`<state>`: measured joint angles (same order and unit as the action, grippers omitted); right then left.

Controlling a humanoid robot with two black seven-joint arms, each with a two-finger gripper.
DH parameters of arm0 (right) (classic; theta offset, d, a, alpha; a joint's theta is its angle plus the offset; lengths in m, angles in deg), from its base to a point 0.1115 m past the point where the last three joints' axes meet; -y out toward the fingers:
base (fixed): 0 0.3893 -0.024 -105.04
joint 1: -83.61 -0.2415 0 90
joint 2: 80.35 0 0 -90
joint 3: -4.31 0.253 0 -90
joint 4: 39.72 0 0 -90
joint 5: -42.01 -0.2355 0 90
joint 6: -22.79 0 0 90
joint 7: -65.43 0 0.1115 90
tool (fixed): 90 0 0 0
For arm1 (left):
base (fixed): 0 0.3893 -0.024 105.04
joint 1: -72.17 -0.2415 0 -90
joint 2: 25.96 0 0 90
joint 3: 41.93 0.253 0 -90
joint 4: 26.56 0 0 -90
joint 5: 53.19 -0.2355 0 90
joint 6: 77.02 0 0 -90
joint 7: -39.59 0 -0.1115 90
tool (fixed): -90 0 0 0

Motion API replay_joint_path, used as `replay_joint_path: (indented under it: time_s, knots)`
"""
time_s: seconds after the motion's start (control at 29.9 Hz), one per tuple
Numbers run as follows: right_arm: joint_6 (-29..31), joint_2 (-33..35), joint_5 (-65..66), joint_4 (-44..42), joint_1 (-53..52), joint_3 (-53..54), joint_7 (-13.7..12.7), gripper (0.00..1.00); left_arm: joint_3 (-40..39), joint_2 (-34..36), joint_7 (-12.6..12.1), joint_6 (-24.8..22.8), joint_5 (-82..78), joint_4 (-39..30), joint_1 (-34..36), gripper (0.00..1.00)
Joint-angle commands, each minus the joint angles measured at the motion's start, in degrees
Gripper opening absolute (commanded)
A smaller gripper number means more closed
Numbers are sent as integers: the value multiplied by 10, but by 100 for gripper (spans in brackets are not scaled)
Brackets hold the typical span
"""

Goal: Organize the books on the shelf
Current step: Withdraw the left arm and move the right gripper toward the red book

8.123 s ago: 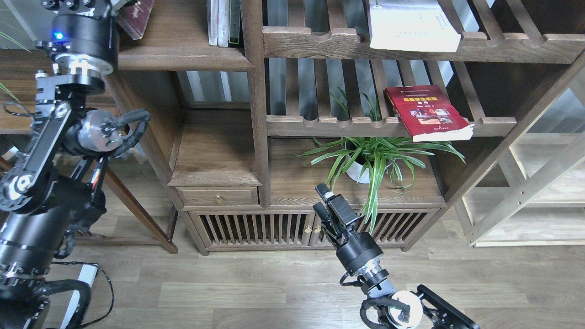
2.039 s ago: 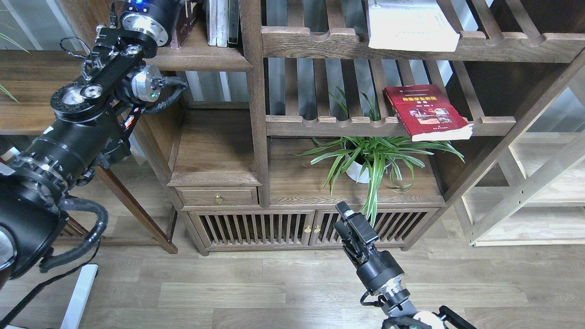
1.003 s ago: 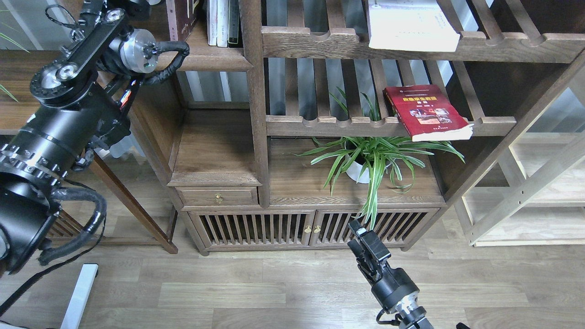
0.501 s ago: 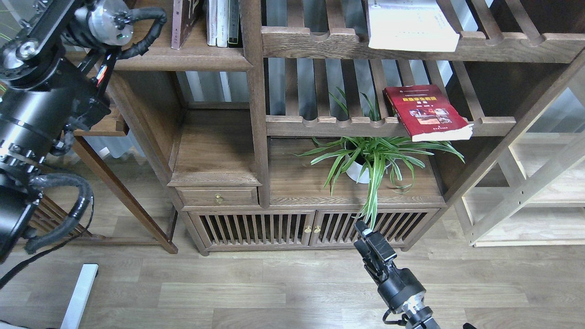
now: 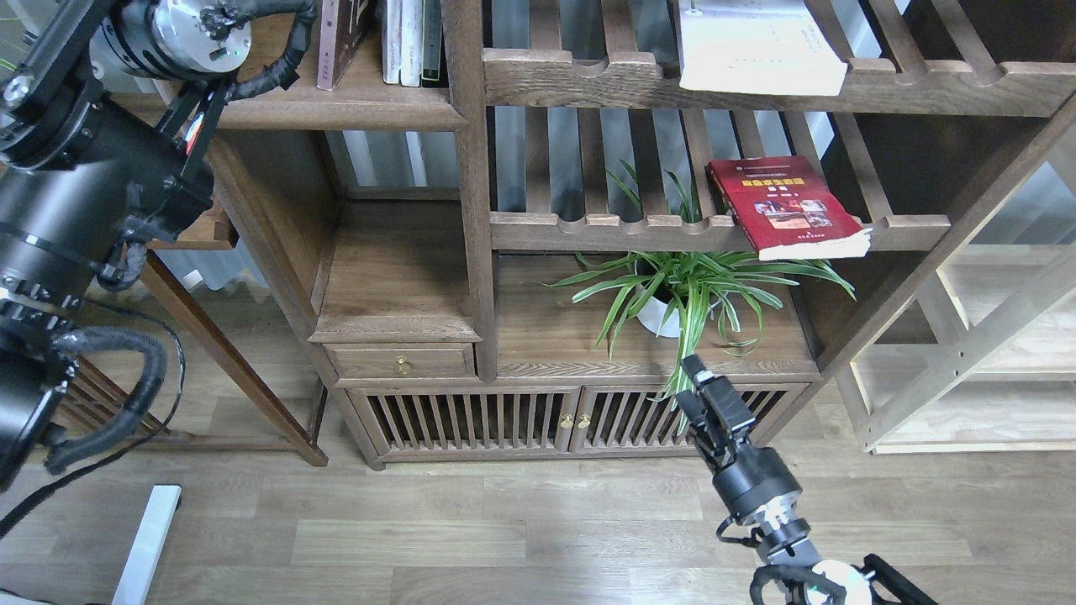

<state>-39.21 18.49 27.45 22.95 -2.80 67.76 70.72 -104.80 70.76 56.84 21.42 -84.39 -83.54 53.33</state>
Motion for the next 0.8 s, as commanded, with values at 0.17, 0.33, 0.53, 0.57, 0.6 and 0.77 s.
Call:
replay_joint_path:
  time_s: [0.17,0.33,0.53,0.57,0.6,0.77]
  knots:
    - [0,-7,-3,0,-8,55,3,91,-6,24,5,-3,1,-133,-91,77]
    - [0,-7,-11,0,-8,75,3,91,-44,23,13,-27,18,-216,-123,77]
    - [0,-5,-12,-1,-5,90,3,90,-84,23,11,-94,132,-248,-124,78]
    - [0,-5,-13,-1,-5,91,3,91,-87,24,11,-118,137,-249,-124,79]
    - [0,-6,-15,-2,-5,91,3,91,-91,25,12,-148,142,-248,-124,80]
    - [0,-6,-26,-3,-11,104,3,91,-96,23,14,-255,156,-249,-136,90]
